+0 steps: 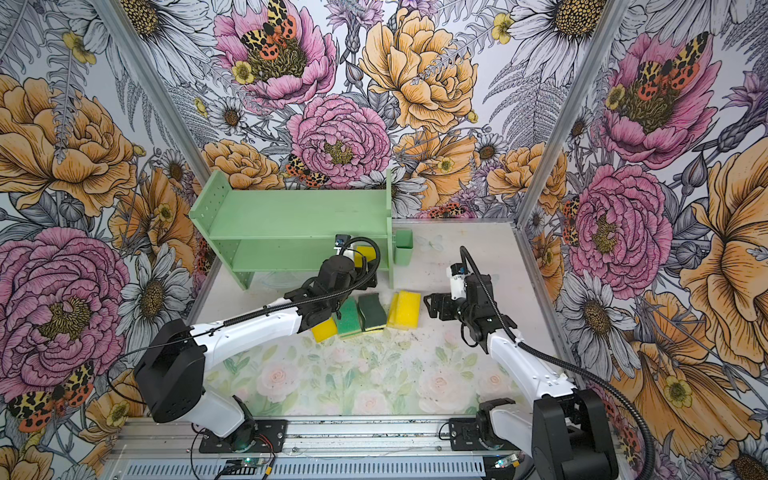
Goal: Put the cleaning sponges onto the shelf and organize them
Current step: 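Open the left gripper and draw it back from the shelf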
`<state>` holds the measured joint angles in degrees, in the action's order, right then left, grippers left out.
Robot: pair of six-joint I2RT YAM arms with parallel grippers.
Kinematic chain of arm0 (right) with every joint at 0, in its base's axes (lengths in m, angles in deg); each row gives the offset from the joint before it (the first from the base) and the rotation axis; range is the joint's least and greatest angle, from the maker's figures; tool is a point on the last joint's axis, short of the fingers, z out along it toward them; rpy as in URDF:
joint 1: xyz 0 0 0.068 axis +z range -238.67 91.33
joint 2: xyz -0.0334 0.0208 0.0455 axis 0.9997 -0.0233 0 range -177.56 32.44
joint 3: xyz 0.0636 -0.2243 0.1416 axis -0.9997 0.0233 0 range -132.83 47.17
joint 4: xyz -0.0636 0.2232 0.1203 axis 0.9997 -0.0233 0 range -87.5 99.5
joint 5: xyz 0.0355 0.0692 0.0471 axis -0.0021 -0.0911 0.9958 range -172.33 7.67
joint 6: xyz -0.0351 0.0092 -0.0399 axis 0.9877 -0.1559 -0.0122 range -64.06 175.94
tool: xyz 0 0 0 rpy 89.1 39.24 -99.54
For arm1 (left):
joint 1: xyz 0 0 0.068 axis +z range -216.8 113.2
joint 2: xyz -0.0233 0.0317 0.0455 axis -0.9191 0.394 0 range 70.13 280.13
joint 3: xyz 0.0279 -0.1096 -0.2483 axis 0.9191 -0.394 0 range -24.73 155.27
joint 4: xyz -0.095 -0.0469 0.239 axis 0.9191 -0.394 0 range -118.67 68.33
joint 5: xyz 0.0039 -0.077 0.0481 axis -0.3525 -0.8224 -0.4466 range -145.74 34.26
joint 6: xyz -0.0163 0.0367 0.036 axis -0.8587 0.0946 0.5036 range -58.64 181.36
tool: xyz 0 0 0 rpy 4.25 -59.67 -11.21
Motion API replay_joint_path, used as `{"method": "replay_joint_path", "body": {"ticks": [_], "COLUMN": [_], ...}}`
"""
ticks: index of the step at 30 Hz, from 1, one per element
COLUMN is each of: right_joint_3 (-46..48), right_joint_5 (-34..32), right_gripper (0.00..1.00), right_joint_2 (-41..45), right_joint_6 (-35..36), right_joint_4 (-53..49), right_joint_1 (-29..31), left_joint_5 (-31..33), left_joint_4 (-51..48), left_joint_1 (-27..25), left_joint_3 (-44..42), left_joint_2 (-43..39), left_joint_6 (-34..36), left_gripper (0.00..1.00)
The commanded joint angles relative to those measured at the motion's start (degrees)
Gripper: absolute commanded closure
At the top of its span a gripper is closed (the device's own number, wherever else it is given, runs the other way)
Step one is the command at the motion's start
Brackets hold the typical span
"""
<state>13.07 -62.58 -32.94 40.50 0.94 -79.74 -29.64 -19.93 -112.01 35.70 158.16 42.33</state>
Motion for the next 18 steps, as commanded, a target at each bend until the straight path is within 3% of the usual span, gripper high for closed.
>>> {"method": "replay_joint_path", "body": {"ticks": [1,7,18], "right_joint_3": [-0.52,-0.41,-0.28], "right_joint_5": [0.30,0.11,0.29], "right_gripper": [0.11,0.11,0.11], "right_joint_2": [-0.44,-0.21,-0.26], "right_joint_6": [0.36,0.19,0.06], "right_joint_4": [0.49,0.55,0.51], "right_joint_1": [-0.30,-0.31,-0.24], "left_joint_5": [-5.99,-21.15,-37.10], "left_joint_4": [-2.79,-1.76,6.99], "left_joint_1": [1.17,4.49,6.75], "left_joint_3": [-1.23,-4.17,-11.54], "left_joint_2": [-2.28,-4.65,-7.41], "left_joint_6": [-0.23,-4.67,-8.98], "left_gripper": [0.01,0.01,0.01]}}
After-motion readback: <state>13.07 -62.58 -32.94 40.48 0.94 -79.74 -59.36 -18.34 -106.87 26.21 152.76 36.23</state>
